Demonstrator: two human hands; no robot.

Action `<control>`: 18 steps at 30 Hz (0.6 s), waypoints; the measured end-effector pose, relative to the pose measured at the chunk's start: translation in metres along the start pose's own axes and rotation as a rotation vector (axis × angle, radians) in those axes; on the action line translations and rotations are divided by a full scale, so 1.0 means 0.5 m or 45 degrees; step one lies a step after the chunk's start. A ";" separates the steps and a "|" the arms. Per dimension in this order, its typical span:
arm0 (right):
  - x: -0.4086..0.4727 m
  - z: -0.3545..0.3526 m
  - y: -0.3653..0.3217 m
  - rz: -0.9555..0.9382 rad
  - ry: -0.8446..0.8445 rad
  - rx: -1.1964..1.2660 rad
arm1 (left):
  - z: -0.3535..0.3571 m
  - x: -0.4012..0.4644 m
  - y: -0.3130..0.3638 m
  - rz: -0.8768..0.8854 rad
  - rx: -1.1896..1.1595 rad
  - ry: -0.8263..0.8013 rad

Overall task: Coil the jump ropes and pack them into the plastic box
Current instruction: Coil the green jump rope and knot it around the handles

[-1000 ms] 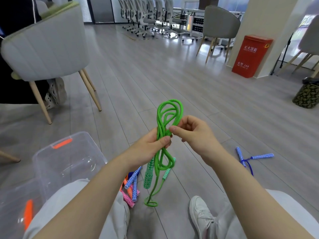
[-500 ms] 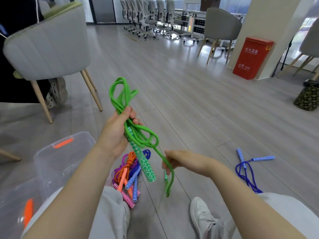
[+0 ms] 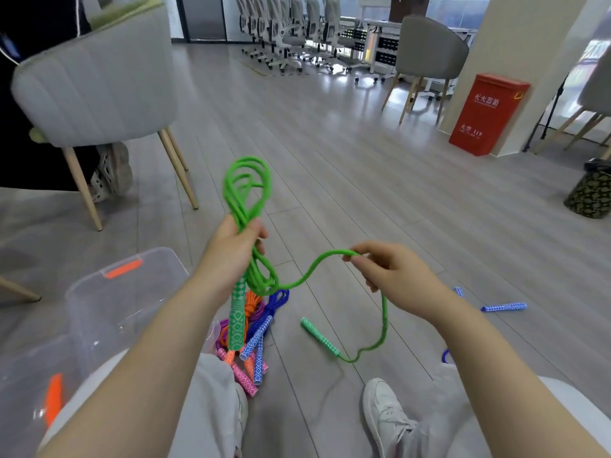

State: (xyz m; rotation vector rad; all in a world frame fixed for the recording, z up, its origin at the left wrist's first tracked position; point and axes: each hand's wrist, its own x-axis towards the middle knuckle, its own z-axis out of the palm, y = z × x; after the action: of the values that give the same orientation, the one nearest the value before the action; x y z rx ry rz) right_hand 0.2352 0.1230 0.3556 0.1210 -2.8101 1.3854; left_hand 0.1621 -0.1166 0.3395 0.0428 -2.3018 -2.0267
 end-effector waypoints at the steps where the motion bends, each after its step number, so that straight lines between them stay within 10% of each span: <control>1: -0.002 0.006 -0.009 -0.027 -0.006 0.056 | 0.014 -0.012 0.002 0.026 0.049 -0.082; 18: -0.002 0.052 -0.025 -0.096 0.117 -0.079 | 0.078 -0.075 -0.003 -0.068 -0.105 -0.831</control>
State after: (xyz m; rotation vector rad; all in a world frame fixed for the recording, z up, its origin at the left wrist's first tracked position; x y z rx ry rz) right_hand 0.2377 0.0947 0.3497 0.1576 -2.7403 1.2536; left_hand 0.1964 -0.0757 0.3315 -0.6641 -2.5559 -2.4305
